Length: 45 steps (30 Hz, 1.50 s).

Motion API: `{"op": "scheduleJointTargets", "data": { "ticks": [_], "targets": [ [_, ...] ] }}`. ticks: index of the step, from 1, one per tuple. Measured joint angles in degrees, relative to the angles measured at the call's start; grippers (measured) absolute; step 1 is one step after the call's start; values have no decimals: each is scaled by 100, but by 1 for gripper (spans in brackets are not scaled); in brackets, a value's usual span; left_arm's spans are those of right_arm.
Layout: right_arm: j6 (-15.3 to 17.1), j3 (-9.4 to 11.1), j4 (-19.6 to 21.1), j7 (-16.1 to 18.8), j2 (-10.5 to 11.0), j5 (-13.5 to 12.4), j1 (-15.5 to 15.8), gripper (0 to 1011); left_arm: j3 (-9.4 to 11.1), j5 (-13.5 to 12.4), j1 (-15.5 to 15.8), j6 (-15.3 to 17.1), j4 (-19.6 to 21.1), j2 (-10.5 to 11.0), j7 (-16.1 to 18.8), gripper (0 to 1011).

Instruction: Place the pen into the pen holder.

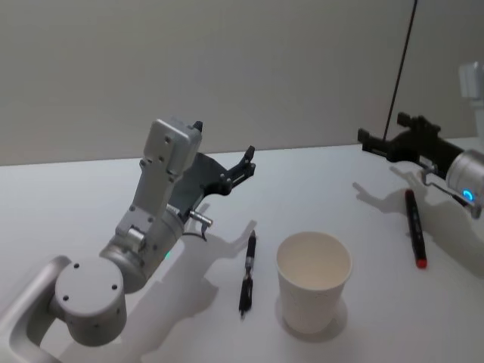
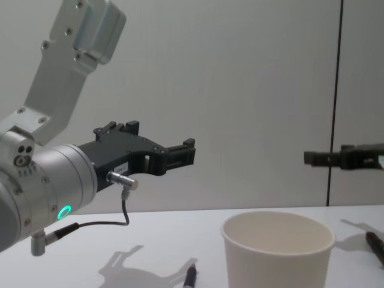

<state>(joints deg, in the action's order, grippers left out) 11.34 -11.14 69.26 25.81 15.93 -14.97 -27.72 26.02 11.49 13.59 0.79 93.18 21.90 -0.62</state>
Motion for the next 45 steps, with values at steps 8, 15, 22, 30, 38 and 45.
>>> {"op": "scheduleJointTargets", "data": {
  "ticks": [8, 15, 22, 30, 38, 45],
  "targets": [
    [66, -38, -570, -101, -161, 111, -593, 1001, 0, 0, 0, 0, 0, 0, 0, 1001],
    [100, -56, -858, -158, -242, 166, -886, 1001, 0, 0, 0, 0, 0, 0, 0, 1001],
    [115, -69, -1038, -191, -295, 200, -1076, 1001, 0, 0, 0, 0, 0, 0, 0, 1001],
    [167, -81, -1078, -235, -304, 246, -1127, 1001, 0, 0, 0, 0, 0, 0, 0, 1001],
    [454, -97, -876, -583, -290, 313, -1022, 1001, 0, -1, 0, 0, 0, 0, 0, 1001],
    [794, -96, -524, -1029, -258, 284, -803, 1001, 0, -1, 0, 0, 0, 0, 0, 1001]
  ]
}}
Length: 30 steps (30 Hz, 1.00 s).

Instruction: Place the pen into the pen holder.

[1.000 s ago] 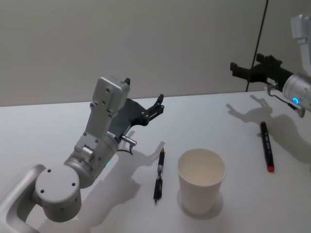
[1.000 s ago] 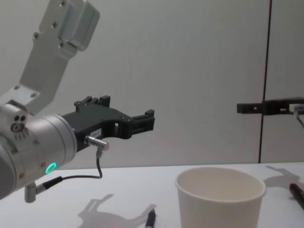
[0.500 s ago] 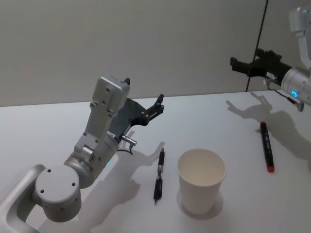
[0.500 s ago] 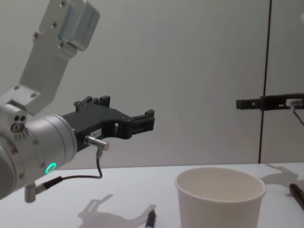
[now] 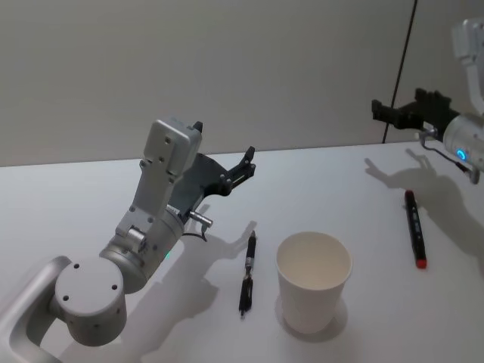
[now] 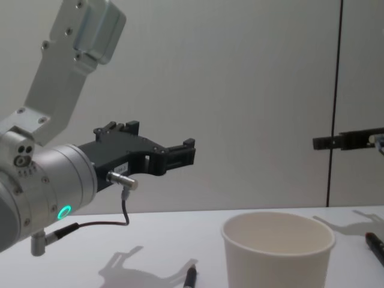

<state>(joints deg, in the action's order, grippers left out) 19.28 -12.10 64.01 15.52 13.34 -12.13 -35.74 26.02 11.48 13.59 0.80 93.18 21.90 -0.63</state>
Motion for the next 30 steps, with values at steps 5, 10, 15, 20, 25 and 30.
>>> {"op": "scheduleJointTargets", "data": {
  "ticks": [5, 10, 15, 20, 25, 30],
  "targets": [
    [342, 23, 486, -572, 44, -147, 332, 1001, 0, 0, 0, 0, 0, 0, 0, 1001],
    [517, 41, 755, -878, 71, -241, 521, 1001, 0, 0, 0, 0, 0, 0, 0, 1001],
    [675, 58, 1001, -1154, 95, -331, 695, 1001, 0, 0, 0, 0, 0, 0, 0, 1001],
    [779, 69, 1171, -1334, 111, -389, 814, 1001, 0, 0, 0, 0, 0, 0, 0, 1001],
    [836, 75, 1258, -1429, 120, -416, 878, 1001, 0, 0, 0, 0, 0, 0, 0, 1001],
    [918, 74, 1293, -1449, 114, -424, 894, 1001, 0, 0, 0, 0, 0, 0, 0, 1001]
  ]
}}
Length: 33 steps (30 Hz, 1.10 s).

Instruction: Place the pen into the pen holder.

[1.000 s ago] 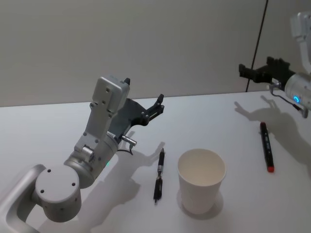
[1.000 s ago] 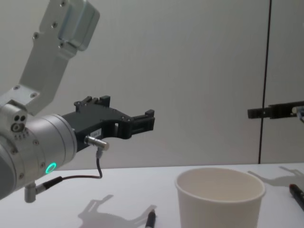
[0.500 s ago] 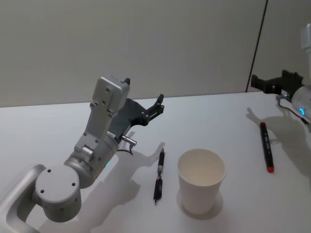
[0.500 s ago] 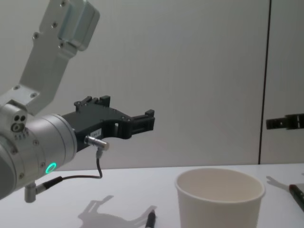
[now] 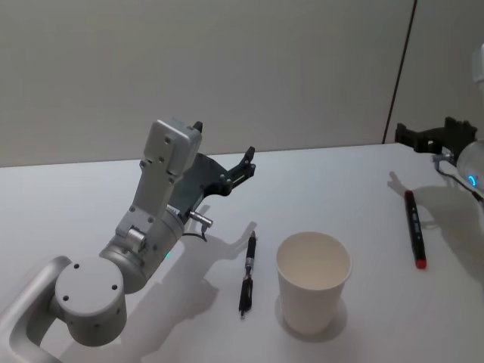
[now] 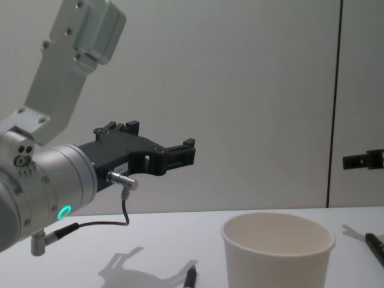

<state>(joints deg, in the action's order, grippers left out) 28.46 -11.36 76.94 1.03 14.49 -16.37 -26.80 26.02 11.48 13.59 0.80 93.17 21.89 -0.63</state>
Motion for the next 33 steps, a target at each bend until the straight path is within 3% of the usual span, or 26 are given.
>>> {"op": "scheduleJointTargets", "data": {
  "ticks": [16, 33],
  "targets": [
    [789, -54, 170, 214, -56, -71, -52, 1001, 0, 0, 0, 0, 0, 0, 0, 1001],
    [1031, -67, 281, 298, -63, -97, -27, 1001, 0, 0, 0, 0, 0, 0, 0, 1001]
  ]
}}
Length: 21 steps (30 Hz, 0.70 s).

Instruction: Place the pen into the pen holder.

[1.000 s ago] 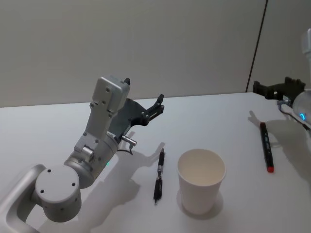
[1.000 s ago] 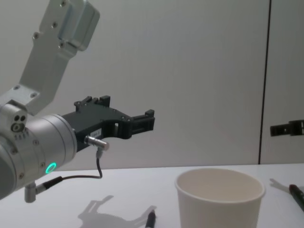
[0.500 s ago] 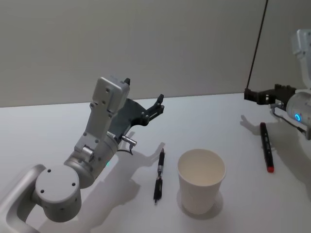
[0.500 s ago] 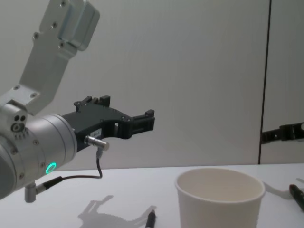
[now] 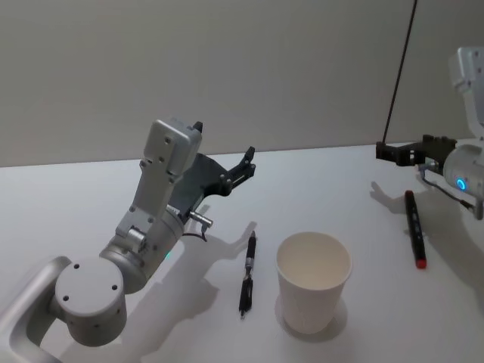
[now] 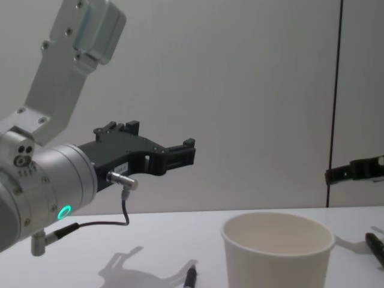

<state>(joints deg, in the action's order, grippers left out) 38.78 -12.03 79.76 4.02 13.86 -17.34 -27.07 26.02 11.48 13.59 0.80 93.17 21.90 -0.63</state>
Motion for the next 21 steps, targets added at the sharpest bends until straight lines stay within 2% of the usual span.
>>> {"op": "scheduleJointTargets", "data": {
  "ticks": [9, 21],
  "targets": [
    [102, 16, 123, -100, 28, -23, 147, 1001, 0, 0, 0, 0, 0, 0, 0, 1001],
    [244, 38, 352, -400, 23, -230, 443, 1001, 0, 1, 0, 0, 0, 0, 0, 1001]
  ]
}}
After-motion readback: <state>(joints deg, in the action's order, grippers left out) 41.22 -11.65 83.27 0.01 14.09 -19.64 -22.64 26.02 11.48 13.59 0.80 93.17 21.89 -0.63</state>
